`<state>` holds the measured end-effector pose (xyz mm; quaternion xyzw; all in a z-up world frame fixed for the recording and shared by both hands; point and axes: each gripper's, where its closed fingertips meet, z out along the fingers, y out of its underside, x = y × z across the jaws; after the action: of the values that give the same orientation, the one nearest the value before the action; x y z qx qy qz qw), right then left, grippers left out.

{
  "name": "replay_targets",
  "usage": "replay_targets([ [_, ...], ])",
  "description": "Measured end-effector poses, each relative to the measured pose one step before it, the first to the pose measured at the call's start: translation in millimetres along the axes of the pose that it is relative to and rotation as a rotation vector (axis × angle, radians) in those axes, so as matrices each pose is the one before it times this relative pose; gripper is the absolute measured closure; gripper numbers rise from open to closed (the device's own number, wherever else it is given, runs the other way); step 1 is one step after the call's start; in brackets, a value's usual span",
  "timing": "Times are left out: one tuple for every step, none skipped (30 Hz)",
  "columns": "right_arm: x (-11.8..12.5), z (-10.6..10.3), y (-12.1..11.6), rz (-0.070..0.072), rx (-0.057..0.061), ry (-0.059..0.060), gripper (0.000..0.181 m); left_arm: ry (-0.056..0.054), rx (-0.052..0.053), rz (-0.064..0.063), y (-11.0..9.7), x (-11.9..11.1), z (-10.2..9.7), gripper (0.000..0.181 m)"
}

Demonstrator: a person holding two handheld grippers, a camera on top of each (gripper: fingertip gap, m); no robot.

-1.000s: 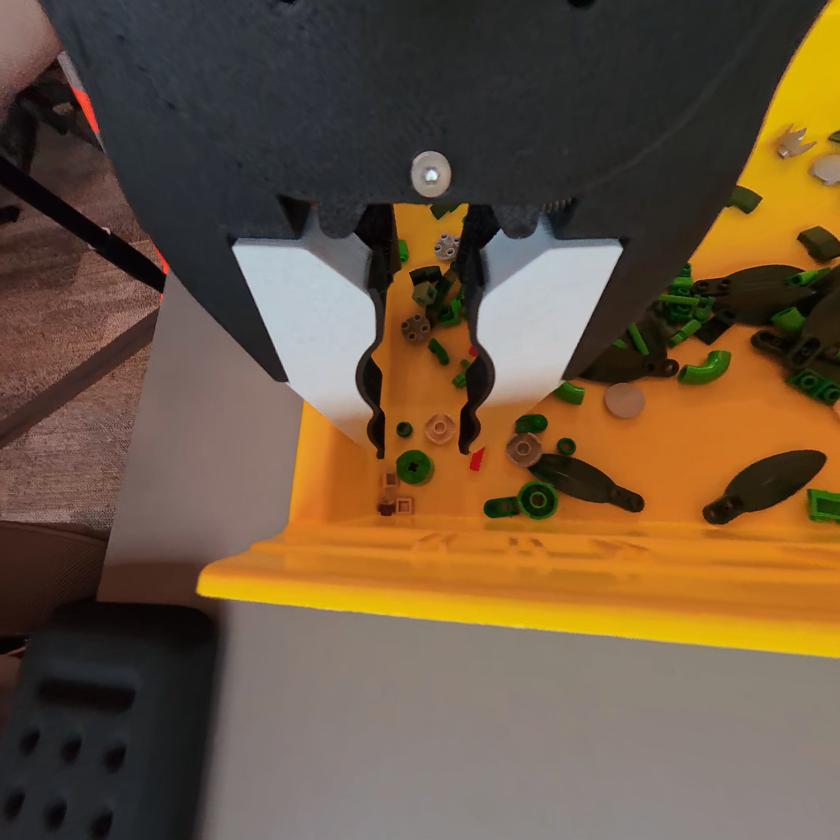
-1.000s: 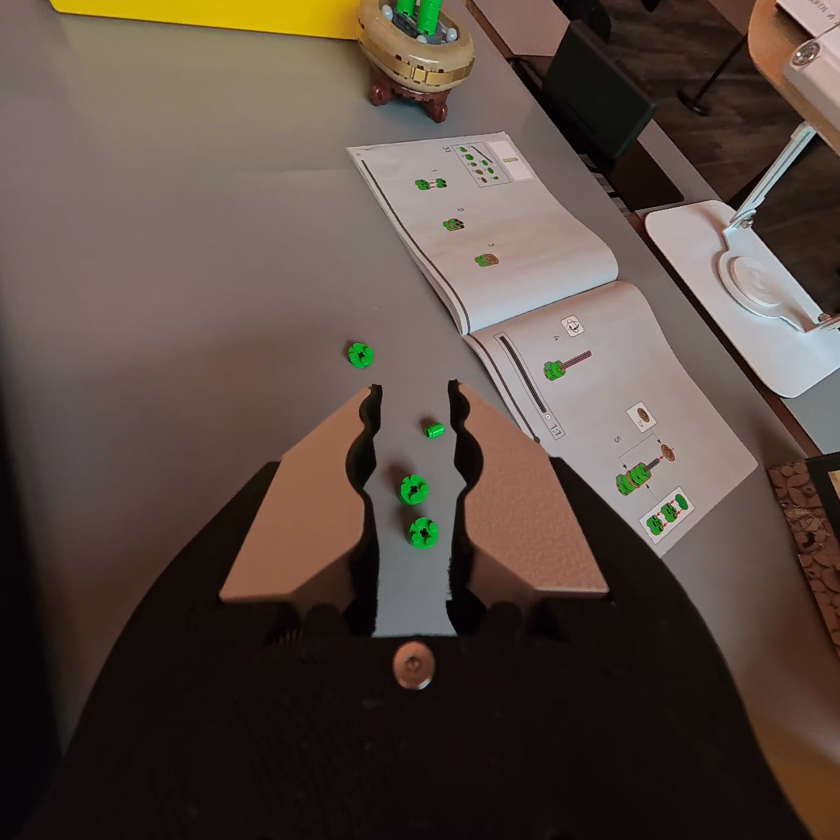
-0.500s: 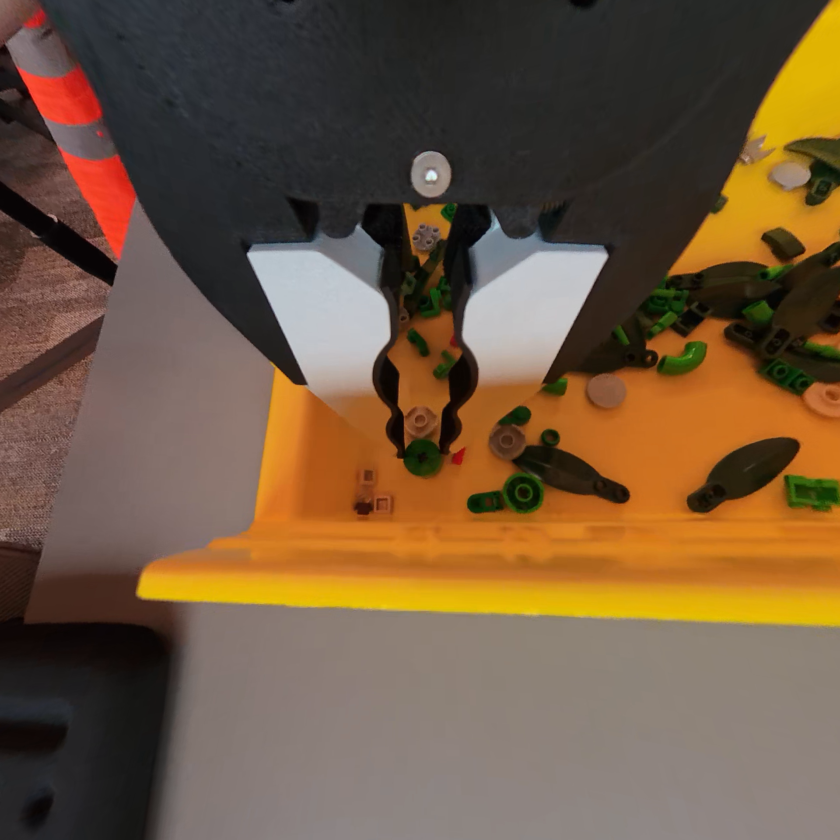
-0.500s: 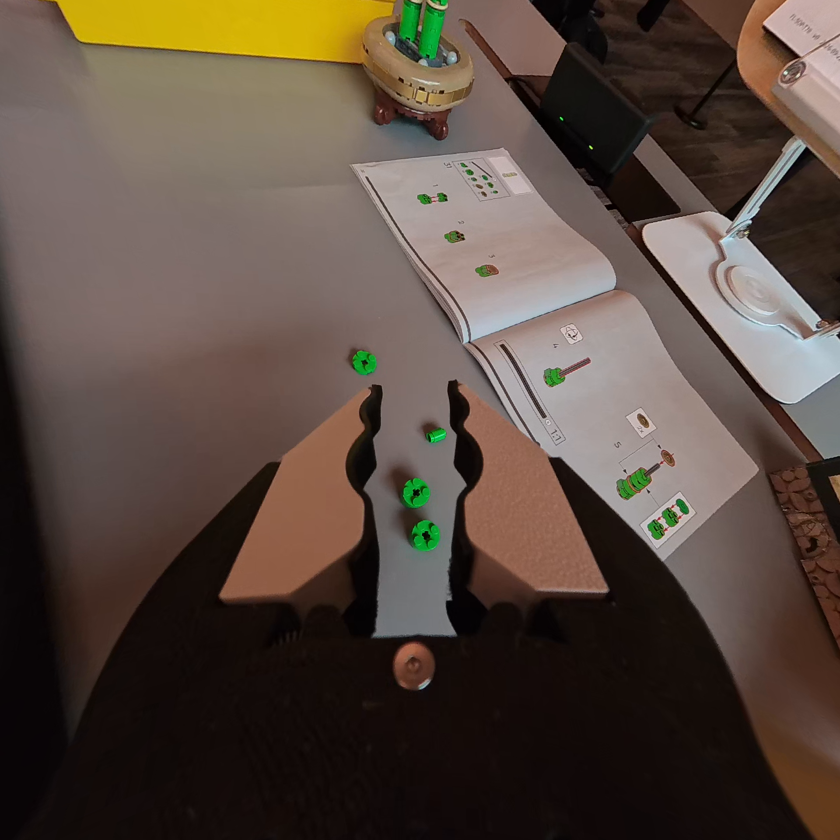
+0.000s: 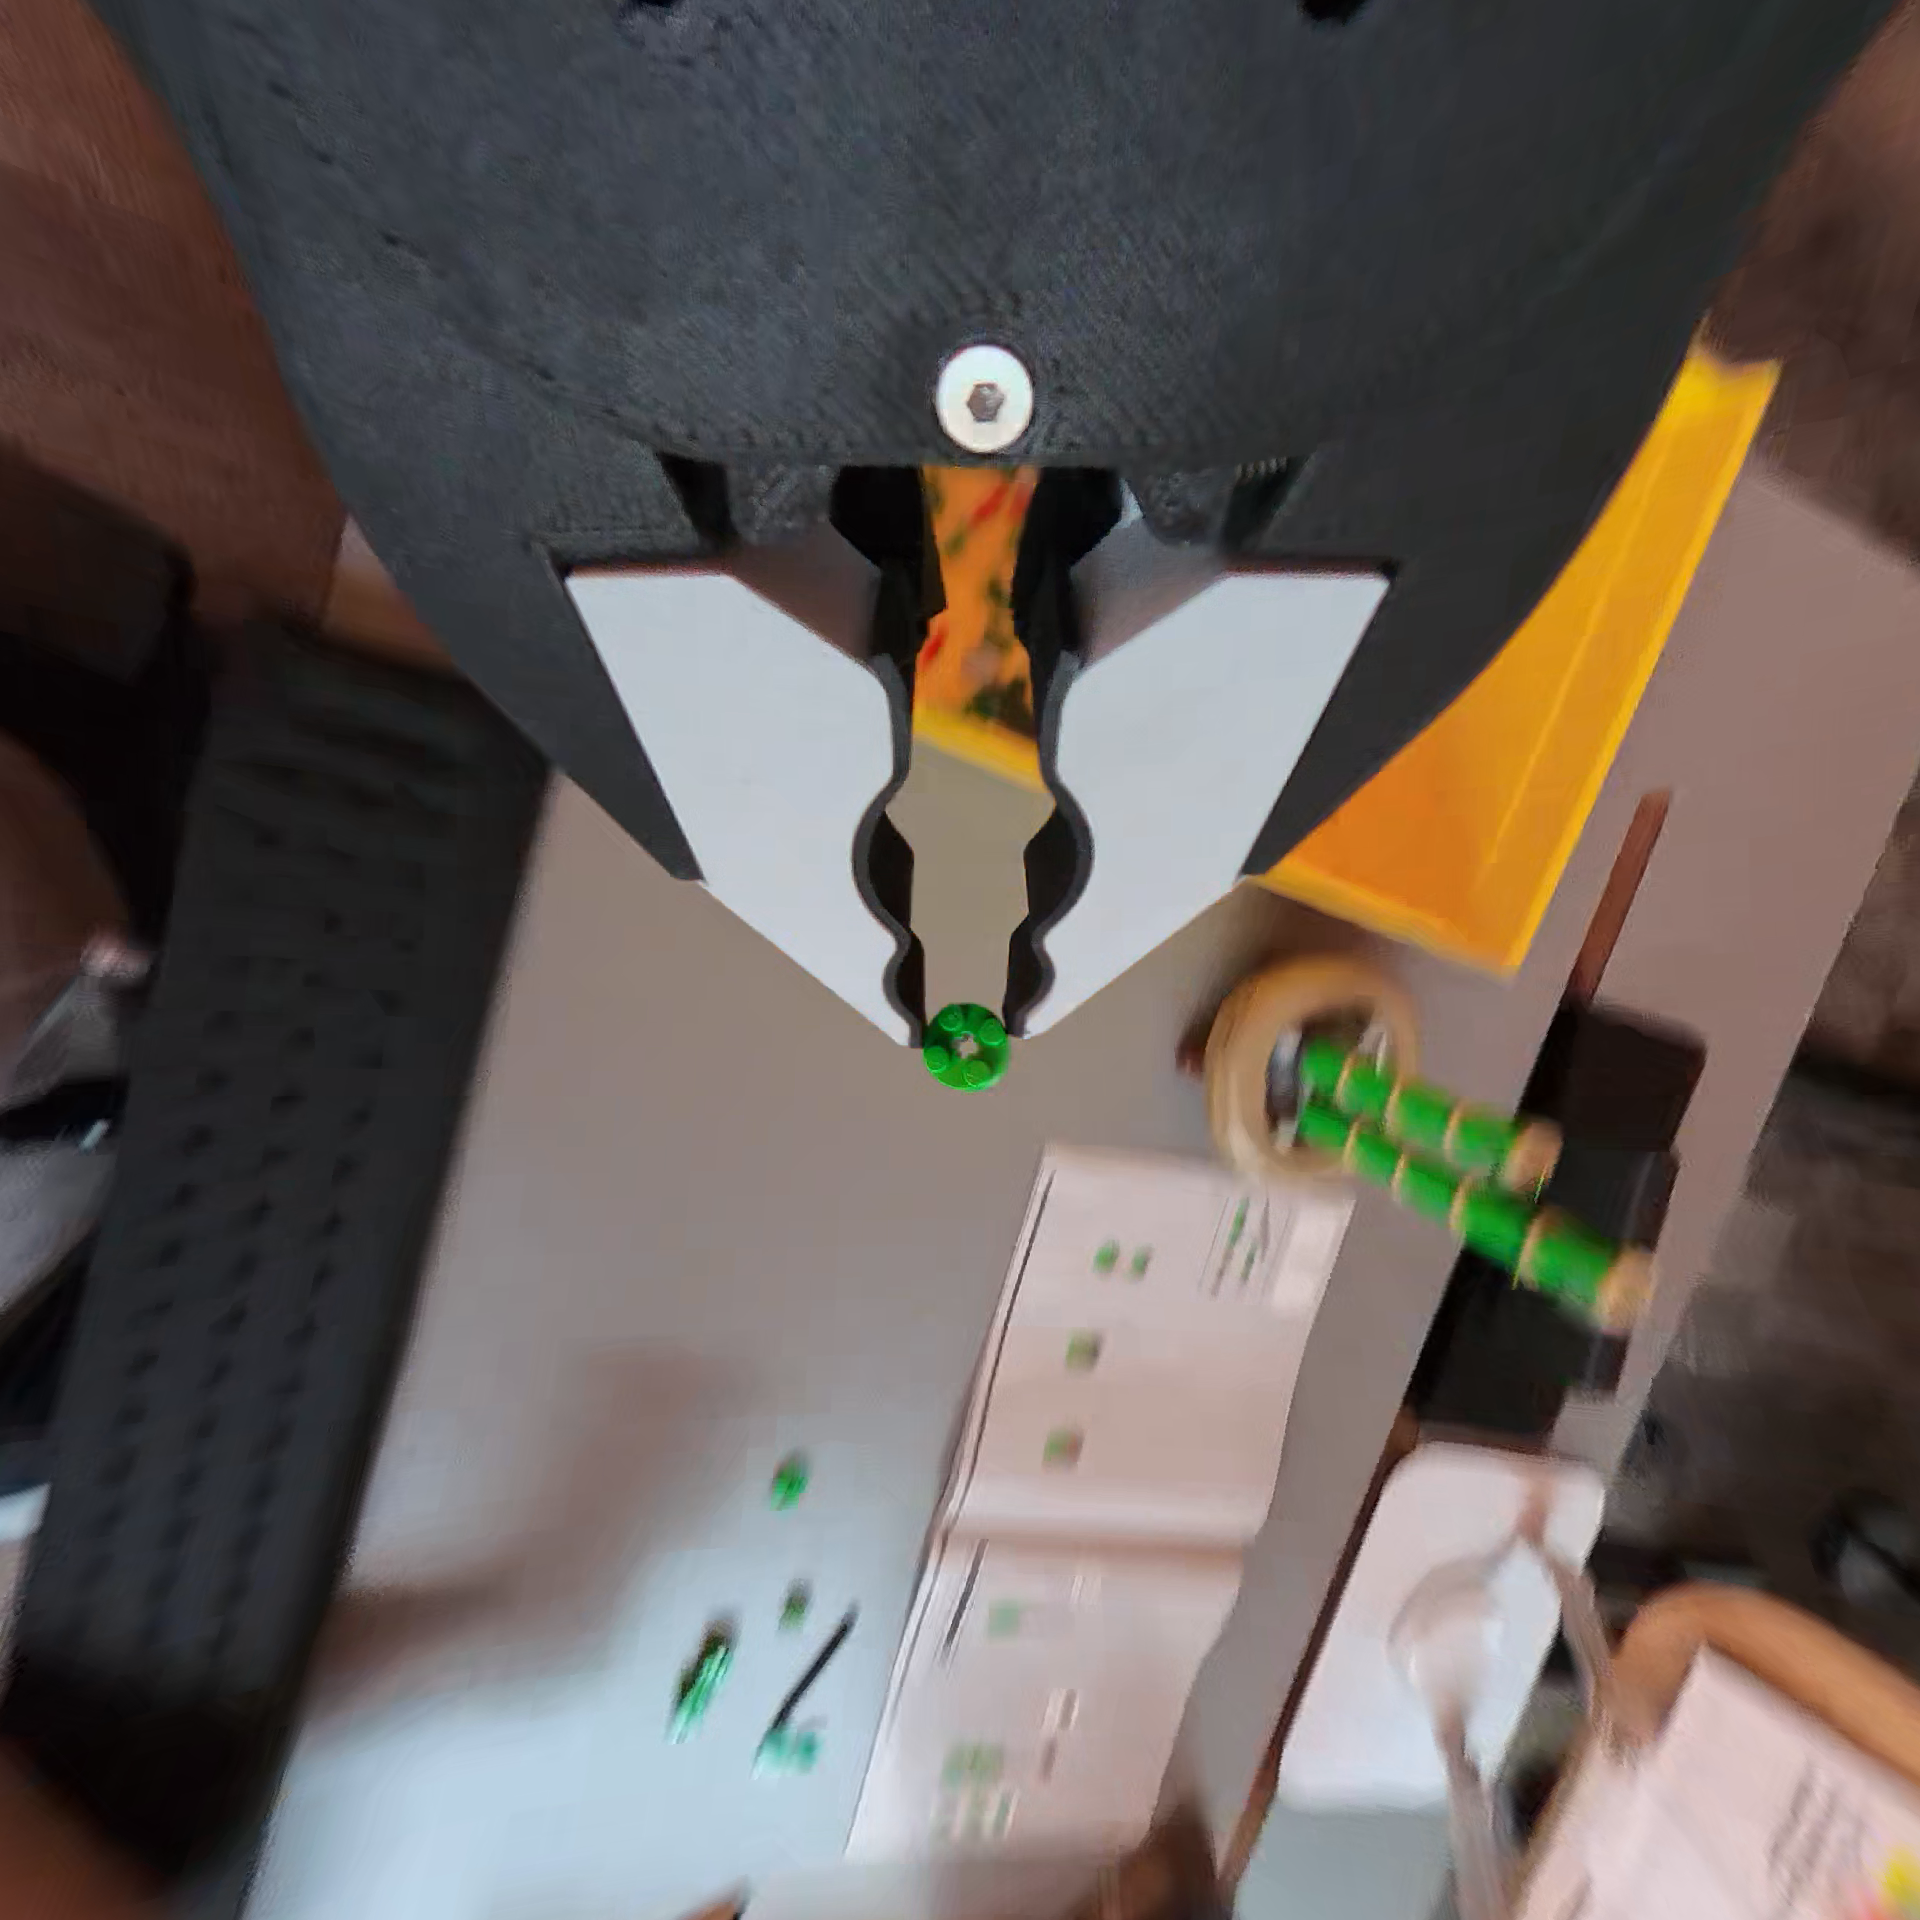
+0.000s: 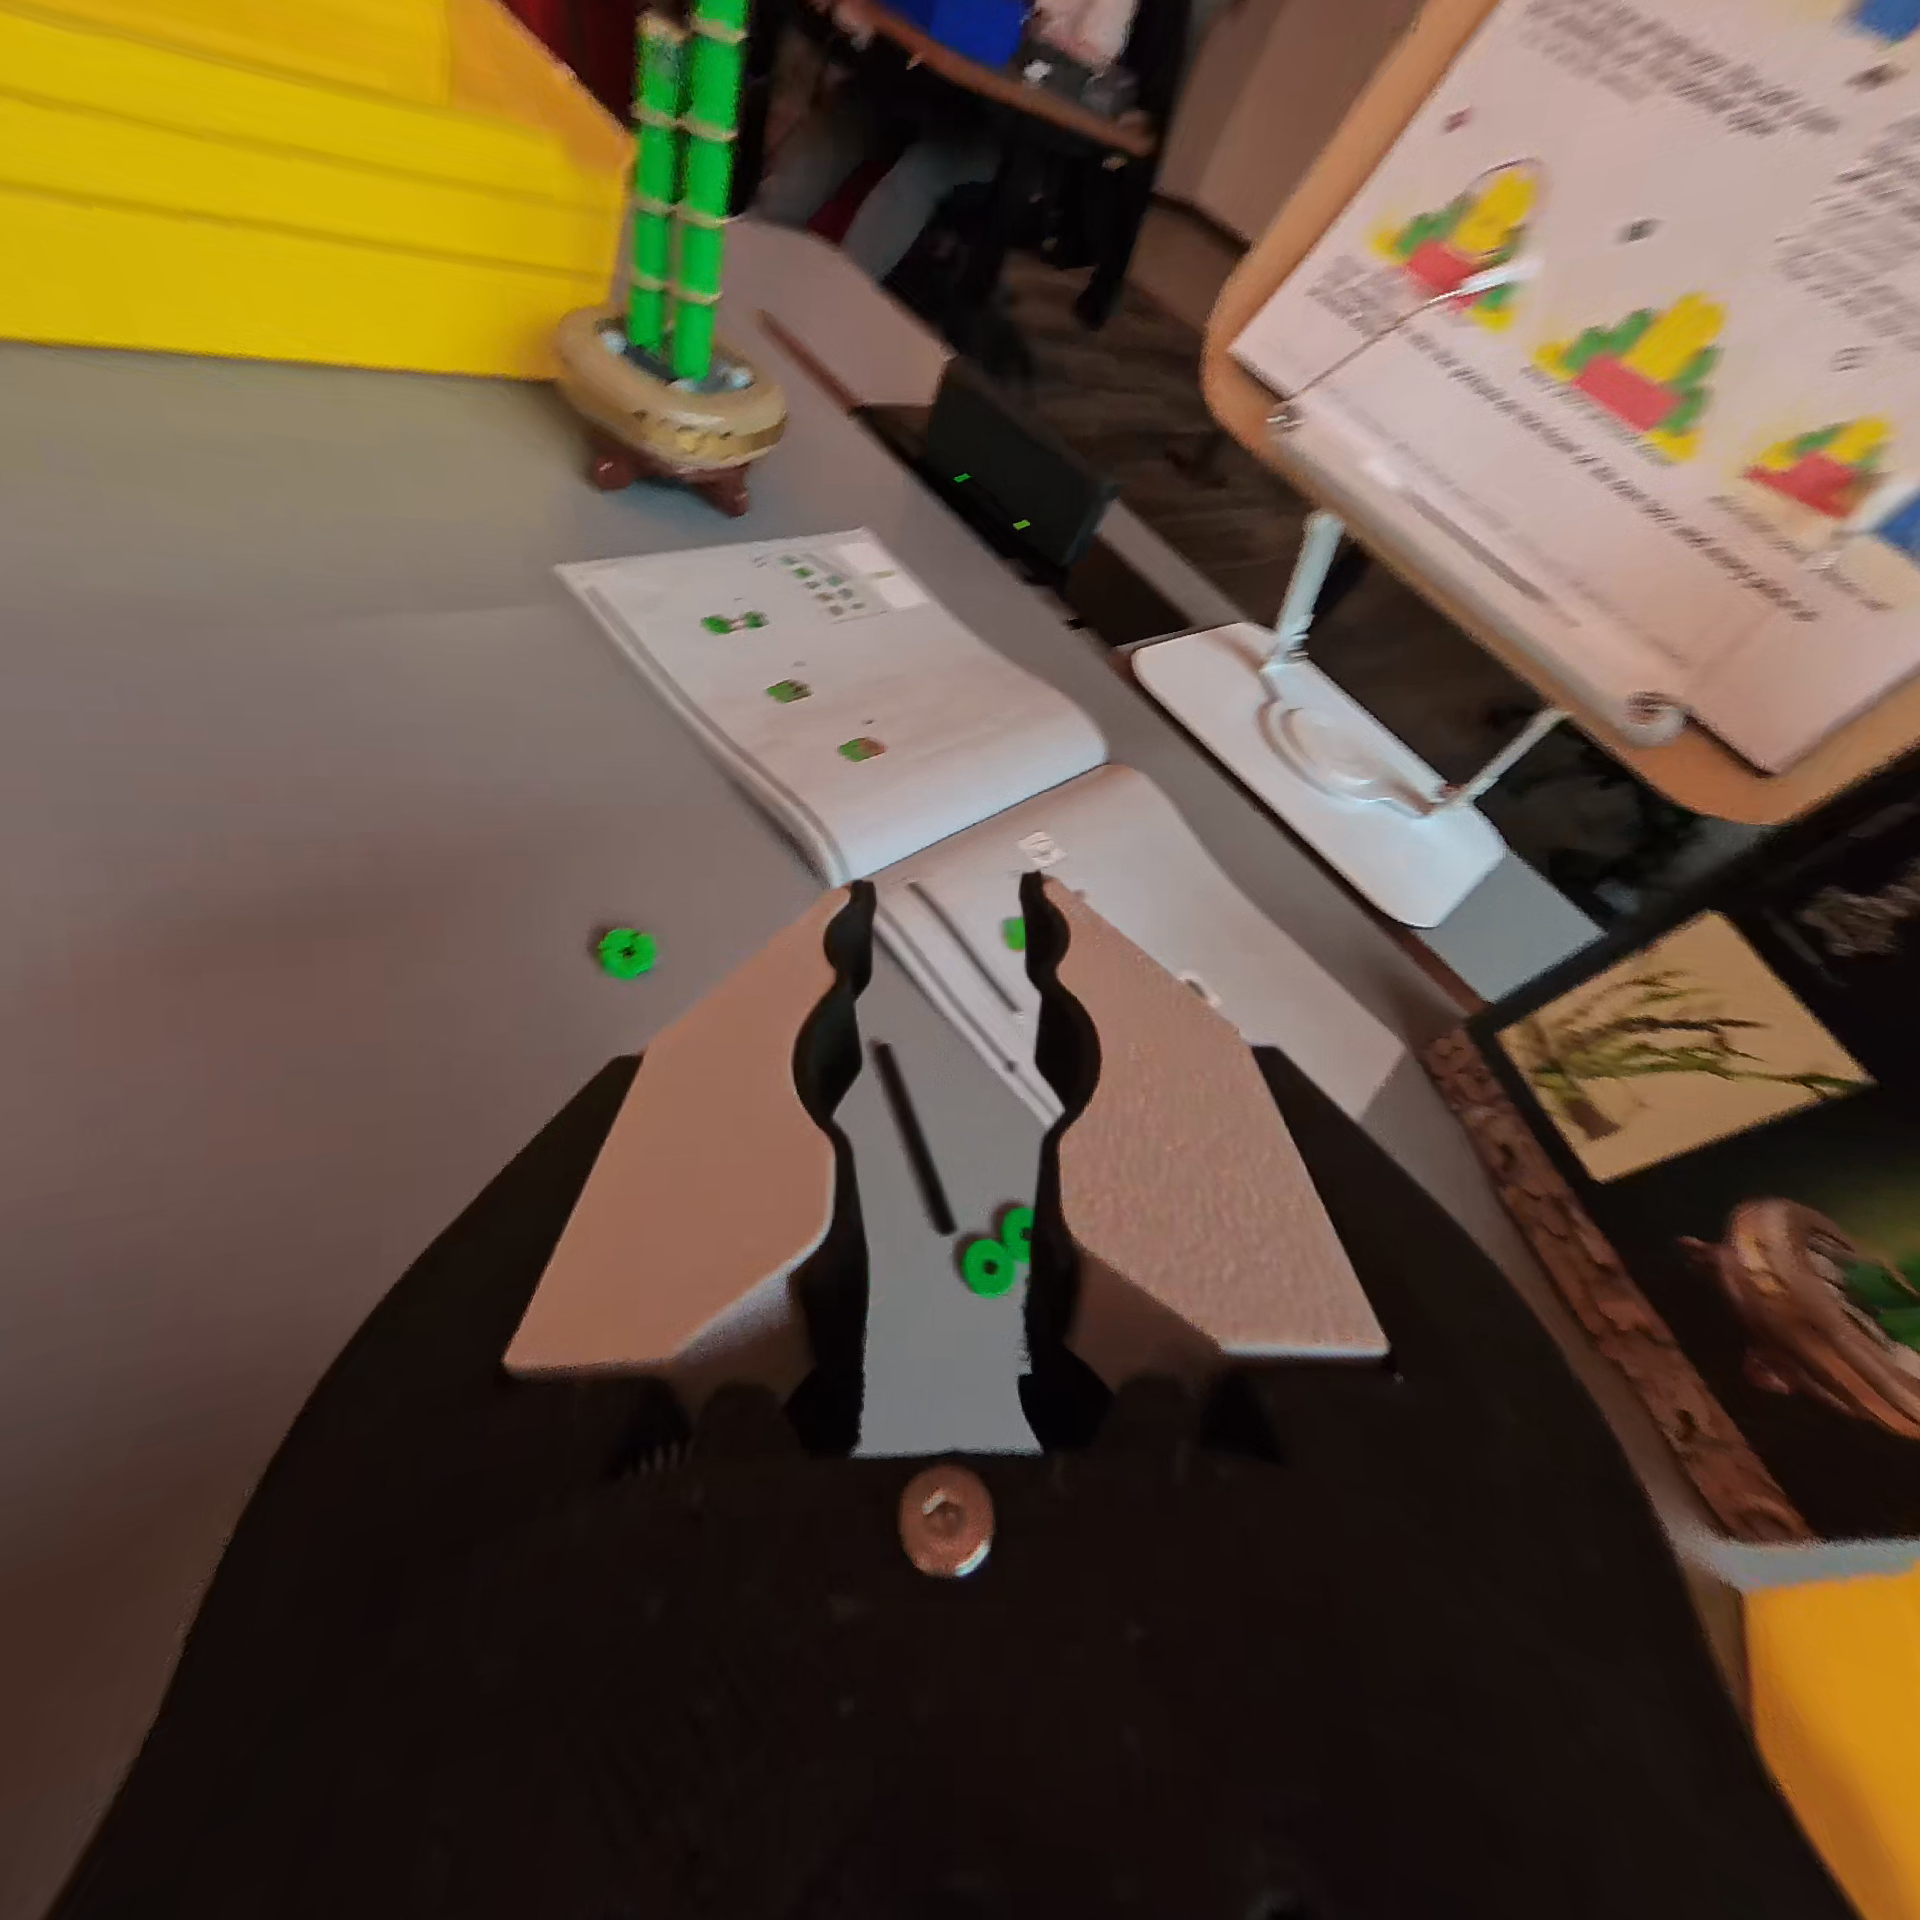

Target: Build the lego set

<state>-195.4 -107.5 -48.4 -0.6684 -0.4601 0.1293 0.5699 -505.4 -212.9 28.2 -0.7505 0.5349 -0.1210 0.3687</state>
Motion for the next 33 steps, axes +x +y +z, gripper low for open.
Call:
replay_targets([
  [10.42, -4.77, -2.18, 0.0119, 0.0189, 0.0515, 0.153, 0.0342, 0.0325, 0.0008, -24.08, 16.02, 17.91, 0.167],
  [10.57, -5.14, -1.73, 0.0063, 0.0169, 0.0519, 0.153, 0.0453, 0.0199, -0.0026, -20.93, 17.26, 23.69, 0.167],
  [11.57, -5.43, -0.95, 0.0032, 0.0131, 0.0574, 0.153, 0.0435, 0.0132, -0.0025, -18.08, 15.73, 28.08, 0.167],
  [12.07, -5.37, -0.06, 0.0016, 0.0087, 0.0584, 0.153, 0.0365, 0.0024, 0.0031, -14.24, 12.69, 30.75, 0.167],
  [11.46, -5.02, 0.52, 0.0039, 0.0085, 0.0518, 0.153, 0.0237, -0.0106, 0.0093, -10.45, 8.12, 31.4, 0.167],
  [10.89, -4.48, 0.59, 0.0134, 0.0117, 0.0465, 0.153, 0.0094, -0.0113, 0.0122, -9.02, 3.5, 30.05, 0.167],
  [10.01, -3.67, 0.82, 0.0238, 0.0119, 0.0376, 0.153, 0.0062, -0.008, 0.0142, -7.81, 0.89, 27.44, 0.167],
  [6.77, -2.66, -0.04, 0.0306, 0.0187, 0.0171, 0.153, 0.0207, -0.0072, 0.009, -6.32, 1.27, 24.26, 0.167],
  [3.98, -1.68, -0.19, 0.0308, 0.0193, 0.0004, 0.154, 0.0289, -0.0139, -0.0073, -4.11, 0.56, 20.96, 0.167],
  [4.53, -1.11, 1.08, 0.0256, 0.0077, 0.0071, 0.154, 0.03, -0.0267, -0.0145, -1.57, -0.25, 17.55, 0.167],
  [4.32, -0.65, 2.11, 0.0172, -0.0006, 0.0097, 0.154, 0.0228, -0.0273, -0.0066, -1.18, -0.67, 14.32, 0.167],
  [2.52, -0.16, 2.11, 0.0092, -0.0033, 0.002, 0.154, 0.004, -0.0225, 0.0065, -0.96, -2.18, 11.7, 0.167],
  [2.11, -0.15, 2.21, 0.0041, -0.0071, 0.0039, 0.154, -0.0104, -0.0237, 0.0147, 0.15, -3.36, 10.18, 0.167],
  [2.23, -0.14, 1.66, 0.0041, -0.0058, 0.006, 0.154, -0.0107, -0.0301, 0.01, 1.8, -3.26, 9.36, 0.167],
  [1.76, 0.02, 0.51, 0.0094, -0.0008, 0.0035, 0.154, -0.0015, -0.036, 0.0006, 2.99, -2.0, 8.88, 0.167],
  [1.3, -0.15, -0.68, 0.0138, 0.0031, 0.0003, 0.154, 0.0041, -0.0276, -0.0059, 2.13, -0.93, 8.0, 0.166],
  [0.45, -0.26, -2.23, 0.0132, 0.0103, -0.0055, 0.154, 0.0051, -0.0183, -0.0075, 1.48, -0.83, 7.08, 0.166],
  [0.08, -0.45, -2.56, 0.011, 0.0121, -0.0072, 0.154, -0.0019, -0.0182, -0.0078, 1.94, -2.23, 6.1, 0.166],
  [0.17, -0.53, -1.8, 0.009, 0.0075, -0.0056, 0.154, -0.0069, -0.0087, -0.0084, 0.9, -3.17, 5.02, 0.167],
  [0.15, -0.42, -1.13, 0.0068, 0.004, -0.0036, 0.154, -0.0034, -0.0063, -0.0093, 0.64, -2.97, 3.98, 0.167],
  [-0.36, -0.33, -0.99, 0.0024, 0.0035, -0.0048, 0.154, -0.0005, -0.0088, -0.0101, 0.91, -2.69, 3.02, 0.167],
  [-0.31, -0.28, -0.86, 0.0004, 0.0014, -0.0031, 0.154, 0.0063, -0.0072, -0.0095, 0.58, -1.32, 1.99, 0.167],
  [-0.55, -0.22, -0.89, 0.0022, 0.0022, -0.0038, 0.154, 0.0084, -0.0029, -0.0087, -0.13, -0.6, 1.27, 0.167],
  [-0.98, -0.1, -1.04, 0.0046, 0.0035, -0.0066, 0.154, 0.0089, -0.0069, -0.0068, 0.6, -0.18, 1.08, 0.167],
  [-1.18, -0.07, -0.93, 0.0031, 0.0024, -0.0076, 0.154, 0.0119, -0.018, -0.0051, 2.26, 0.42, 1.44, 0.167],
  [-1.05, -0.04, -0.82, 0.0002, 0.0014, -0.0068, 0.154, 0.0095, -0.0201, -0.0033, 2.7, 0.24, 1.95, 0.167],
  [-0.55, -0.03, -0.93, -0.0002, 0.0018, -0.0052, 0.154, -0.0043, -0.0101, -0.0004, 1.52, -1.53, 1.87, 0.167],
  [-0.4, -0.19, -0.97, 0.0008, 0.0022, -0.0044, 0.154, -0.0015, -0.0065, 0.0041, 1.22, -0.48, 1.83, 0.167],
  [-0.11, -0.3, -0.81, 0.0019, 0.0021, -0.0028, 0.154, 0.009, -0.0035, 0.0048, 0.65, 1.44, 1.46, 0.167],
  [-0.38, -0.25, -0.63, 0.0025, 0.002, -0.0036, 0.154, 0.0086, 0.0023, 0.0007, -0.39, 1.52, 0.75, 0.167],
  [-0.45, -0.4, -0.3, 0.0018, 0.001, -0.0037, 0.154, 0.0101, 0.0026, -0.0031, -0.47, 1.77, 0.34, 0.167],
  [-0.13, -0.37, 0.01, 0.001, -0.0006, -0.0016, 0.153, 0.0104, 0.0051, -0.0069, -0.73, 1.61, -0.22, 0.165],
  [-0.23, -0.52, -0.23, 0.0003, 0.0002, -0.001, 0.153, 0.0028, 0.0132, -0.01, -1.74, 0.03, -1.54, 0.156],
])
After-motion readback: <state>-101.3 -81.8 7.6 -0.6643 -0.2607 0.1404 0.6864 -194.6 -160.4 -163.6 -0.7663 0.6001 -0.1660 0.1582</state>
